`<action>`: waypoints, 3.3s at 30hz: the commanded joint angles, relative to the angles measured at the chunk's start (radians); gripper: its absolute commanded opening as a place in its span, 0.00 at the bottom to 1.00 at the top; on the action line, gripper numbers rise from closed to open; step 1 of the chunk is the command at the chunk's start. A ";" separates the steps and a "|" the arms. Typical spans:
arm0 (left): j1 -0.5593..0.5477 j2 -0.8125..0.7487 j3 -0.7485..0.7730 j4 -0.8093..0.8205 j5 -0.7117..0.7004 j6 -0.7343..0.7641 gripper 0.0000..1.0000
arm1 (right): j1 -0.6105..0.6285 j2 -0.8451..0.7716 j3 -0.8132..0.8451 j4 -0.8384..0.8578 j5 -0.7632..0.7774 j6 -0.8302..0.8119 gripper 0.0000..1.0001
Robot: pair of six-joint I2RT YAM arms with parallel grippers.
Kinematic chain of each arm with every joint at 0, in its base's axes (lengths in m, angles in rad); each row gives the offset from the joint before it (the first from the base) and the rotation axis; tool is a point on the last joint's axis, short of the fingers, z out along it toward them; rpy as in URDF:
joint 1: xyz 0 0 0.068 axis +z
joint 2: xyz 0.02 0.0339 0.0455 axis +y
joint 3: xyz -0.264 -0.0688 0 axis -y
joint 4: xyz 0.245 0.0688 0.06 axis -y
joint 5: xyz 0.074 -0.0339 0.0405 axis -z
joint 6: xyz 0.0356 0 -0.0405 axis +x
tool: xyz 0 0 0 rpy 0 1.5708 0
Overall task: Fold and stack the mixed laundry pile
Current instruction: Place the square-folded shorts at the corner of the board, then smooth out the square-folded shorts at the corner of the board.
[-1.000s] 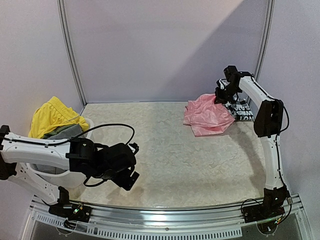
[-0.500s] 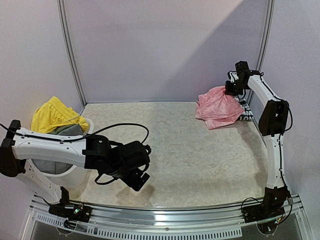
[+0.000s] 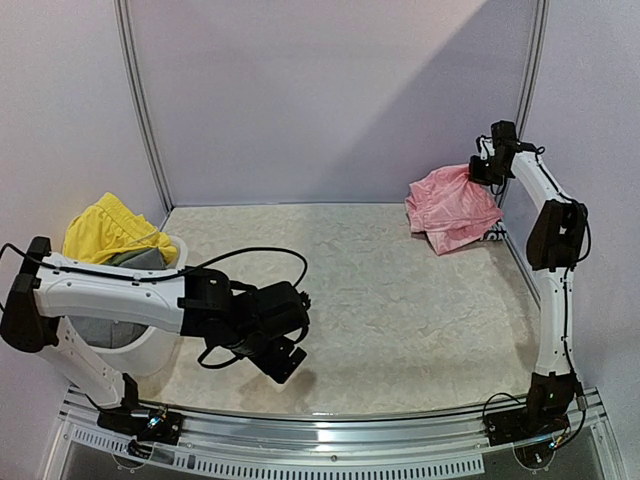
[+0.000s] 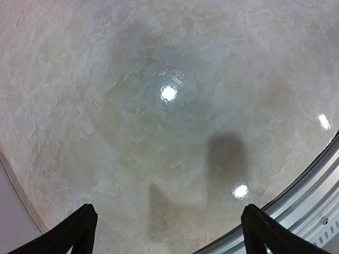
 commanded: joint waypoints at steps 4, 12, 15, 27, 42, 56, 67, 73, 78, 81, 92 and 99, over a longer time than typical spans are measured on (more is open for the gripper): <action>0.019 0.061 0.066 -0.027 0.018 0.024 0.97 | -0.051 0.077 0.036 0.067 0.005 0.050 0.00; 0.037 0.087 0.090 -0.034 0.032 0.037 0.97 | -0.054 0.140 0.021 0.083 0.057 0.066 0.03; 0.044 0.094 0.094 -0.036 0.036 0.041 0.97 | -0.064 0.140 0.005 0.106 0.105 0.098 0.05; 0.061 0.101 0.105 -0.042 0.033 0.051 0.96 | -0.132 0.149 -0.016 0.114 0.143 0.197 0.04; 0.063 0.111 0.105 -0.019 0.037 0.050 0.96 | -0.147 0.055 -0.047 0.147 0.070 0.206 0.78; 0.063 0.082 0.056 0.016 0.023 0.018 0.95 | -0.149 -0.115 -0.135 0.232 0.008 0.264 0.82; 0.077 0.055 0.027 0.004 0.015 0.028 0.95 | -0.150 0.022 -0.139 0.284 -0.062 0.359 0.62; 0.101 0.048 0.022 -0.013 0.032 0.058 0.95 | -0.151 0.092 -0.132 0.339 -0.039 0.380 0.59; 0.134 0.052 0.022 -0.025 0.059 0.094 0.95 | -0.156 0.175 -0.071 0.378 -0.040 0.417 0.59; 0.165 0.055 0.022 -0.030 0.078 0.121 0.95 | -0.164 0.224 -0.054 0.428 -0.042 0.453 0.59; 0.283 0.088 0.041 -0.034 0.147 0.232 0.95 | -0.180 0.334 -0.021 0.577 -0.089 0.607 0.70; 0.323 0.095 0.053 -0.019 0.169 0.276 0.95 | -0.179 0.311 -0.021 0.616 -0.159 0.620 0.79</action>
